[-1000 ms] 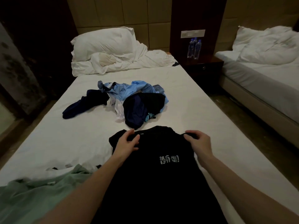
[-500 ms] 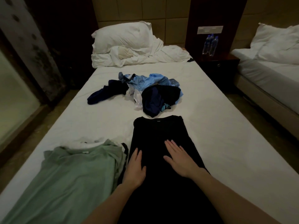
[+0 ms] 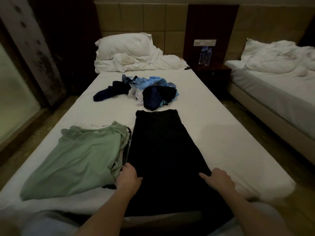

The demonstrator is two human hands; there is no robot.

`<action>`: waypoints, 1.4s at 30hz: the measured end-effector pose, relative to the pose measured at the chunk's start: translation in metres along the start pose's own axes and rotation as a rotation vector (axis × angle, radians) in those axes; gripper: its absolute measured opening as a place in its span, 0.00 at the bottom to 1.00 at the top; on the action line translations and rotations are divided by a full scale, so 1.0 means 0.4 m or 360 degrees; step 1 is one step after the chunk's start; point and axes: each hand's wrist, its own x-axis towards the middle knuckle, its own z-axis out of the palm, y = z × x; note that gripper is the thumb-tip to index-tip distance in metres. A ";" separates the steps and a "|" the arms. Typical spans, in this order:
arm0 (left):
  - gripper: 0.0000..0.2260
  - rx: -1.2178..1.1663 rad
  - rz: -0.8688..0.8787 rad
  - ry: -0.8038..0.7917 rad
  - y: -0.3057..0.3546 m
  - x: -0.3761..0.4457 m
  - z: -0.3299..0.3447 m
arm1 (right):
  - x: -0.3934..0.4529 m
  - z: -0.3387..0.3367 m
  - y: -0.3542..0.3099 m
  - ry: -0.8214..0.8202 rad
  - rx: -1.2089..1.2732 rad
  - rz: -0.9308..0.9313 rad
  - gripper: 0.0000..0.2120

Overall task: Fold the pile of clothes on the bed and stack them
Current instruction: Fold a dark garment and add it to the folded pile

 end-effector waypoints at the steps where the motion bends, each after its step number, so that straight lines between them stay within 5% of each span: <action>1: 0.34 -0.0028 -0.0047 -0.0068 -0.008 -0.017 0.008 | -0.013 0.001 0.015 -0.0062 0.0013 -0.0015 0.26; 4: 0.30 0.0000 -0.0055 -0.0217 -0.035 -0.069 0.021 | -0.054 0.002 0.039 -0.0166 0.0021 -0.0165 0.18; 10: 0.07 -0.0479 0.0167 -0.0235 -0.021 -0.113 0.025 | -0.142 0.022 -0.017 0.0163 0.0497 -0.0549 0.14; 14: 0.17 -0.1012 0.0251 -0.0378 0.047 -0.151 0.012 | -0.185 0.066 -0.095 -0.0036 0.0704 -0.0899 0.06; 18: 0.11 -0.0210 0.0842 -0.0103 0.011 -0.130 0.030 | -0.168 0.088 -0.062 -0.0289 -0.0308 -0.1370 0.25; 22: 0.29 0.0503 0.1436 -0.0188 -0.067 -0.091 0.076 | -0.141 0.128 -0.013 -0.0087 -0.1116 -0.1638 0.47; 26: 0.33 0.0587 0.1516 -0.0030 -0.075 -0.087 0.089 | -0.140 0.152 -0.021 0.0131 -0.1105 -0.1670 0.42; 34: 0.16 0.0160 0.1267 -0.0011 -0.039 -0.094 0.078 | -0.112 0.109 -0.070 -0.0104 -0.0406 -0.1361 0.22; 42: 0.19 -0.1702 0.0430 -0.0288 0.025 -0.016 -0.054 | -0.069 -0.001 -0.181 0.0003 0.0920 -0.0797 0.10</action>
